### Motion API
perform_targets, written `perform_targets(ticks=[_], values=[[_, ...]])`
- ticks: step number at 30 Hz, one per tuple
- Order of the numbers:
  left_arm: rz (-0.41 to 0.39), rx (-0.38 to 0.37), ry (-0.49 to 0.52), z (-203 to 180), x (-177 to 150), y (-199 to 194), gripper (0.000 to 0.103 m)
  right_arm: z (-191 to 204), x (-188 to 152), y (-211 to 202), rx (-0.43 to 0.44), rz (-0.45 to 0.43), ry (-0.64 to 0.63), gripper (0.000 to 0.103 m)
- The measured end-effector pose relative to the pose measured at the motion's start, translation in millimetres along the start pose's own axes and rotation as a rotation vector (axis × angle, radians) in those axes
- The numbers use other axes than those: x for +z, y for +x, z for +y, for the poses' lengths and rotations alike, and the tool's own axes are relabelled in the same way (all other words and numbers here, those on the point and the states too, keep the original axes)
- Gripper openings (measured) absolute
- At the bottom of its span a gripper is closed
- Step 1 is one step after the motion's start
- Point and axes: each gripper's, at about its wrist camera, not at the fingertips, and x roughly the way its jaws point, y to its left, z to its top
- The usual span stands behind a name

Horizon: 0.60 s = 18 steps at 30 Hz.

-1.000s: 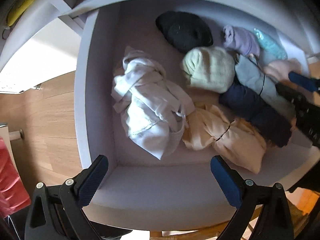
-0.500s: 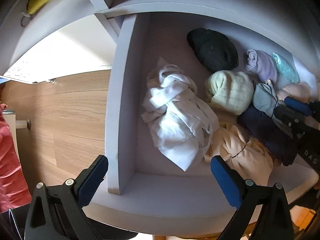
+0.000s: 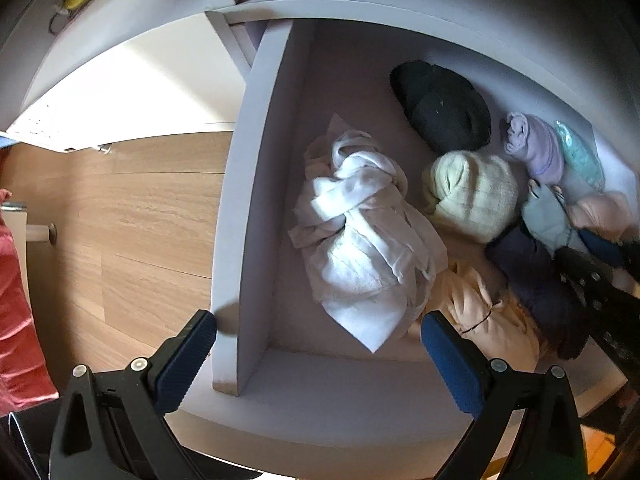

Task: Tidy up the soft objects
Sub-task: 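Reach the right gripper into the shelf and close on the grey sock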

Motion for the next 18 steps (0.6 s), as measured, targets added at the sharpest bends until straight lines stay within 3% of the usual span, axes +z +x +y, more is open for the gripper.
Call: perform_targets(ticks=[5, 11, 15, 18], values=[[-0.033, 0.008, -0.021, -2.1, 9.0, -3.3, 0.103, -16.8, -8.9, -10.7, 0.022, -0.011, 0.072, 0.035], [-0.078, -0.034, -0.029, -13.9, 14.3, -7.2, 0.103, -37.2, -18.7, -32.6, 0.062, -0.028, 0.194, 0.022], [-0.047, -0.06, -0.032, -21.3, 13.6, 0.2, 0.103, -58.8, -24.1, -38.7, 0.113, -0.016, 0.281, 0.02], [-0.021, -0.063, -0.033, -26.8, 13.2, 8.0, 0.102, -54.3, -24.0, -39.7, 0.126, -0.043, 0.228, 0.02]])
